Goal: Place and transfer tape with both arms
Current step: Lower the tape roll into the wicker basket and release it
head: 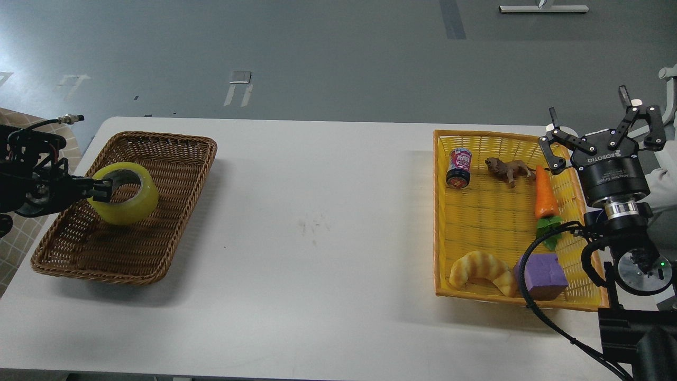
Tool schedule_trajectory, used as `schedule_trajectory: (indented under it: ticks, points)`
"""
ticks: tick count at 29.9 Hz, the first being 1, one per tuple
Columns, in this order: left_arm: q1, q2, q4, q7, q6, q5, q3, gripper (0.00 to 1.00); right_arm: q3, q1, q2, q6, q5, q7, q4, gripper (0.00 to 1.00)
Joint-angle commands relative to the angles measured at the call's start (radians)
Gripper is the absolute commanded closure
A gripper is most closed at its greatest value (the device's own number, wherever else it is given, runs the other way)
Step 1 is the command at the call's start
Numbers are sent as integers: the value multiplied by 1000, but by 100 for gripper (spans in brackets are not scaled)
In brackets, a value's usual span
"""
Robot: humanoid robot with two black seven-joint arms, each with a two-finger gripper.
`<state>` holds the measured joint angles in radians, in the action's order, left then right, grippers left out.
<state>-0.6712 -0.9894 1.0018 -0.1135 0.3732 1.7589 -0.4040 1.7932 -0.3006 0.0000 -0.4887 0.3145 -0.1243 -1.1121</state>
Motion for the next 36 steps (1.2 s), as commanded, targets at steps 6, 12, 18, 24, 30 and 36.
schedule_trajectory:
  ticks: [6,12,18,24,30,36]
  points:
    - [27,5,-2,0,-14,-39,-1,100,-1,0,0,0,0,0,0,0]
    - [27,31,-8,0,-16,-50,-1,100,0,0,0,0,0,0,1,0]
    - [30,38,-20,0,-16,-62,1,100,0,1,0,0,0,0,0,0]
    - [30,58,-43,0,-17,-64,1,97,0,3,0,0,0,0,0,0]
    - [28,60,-38,-2,-19,-75,-4,29,0,14,0,0,0,0,0,0]
    - [18,57,-28,0,-17,-163,-4,28,0,14,0,0,0,0,-2,0]
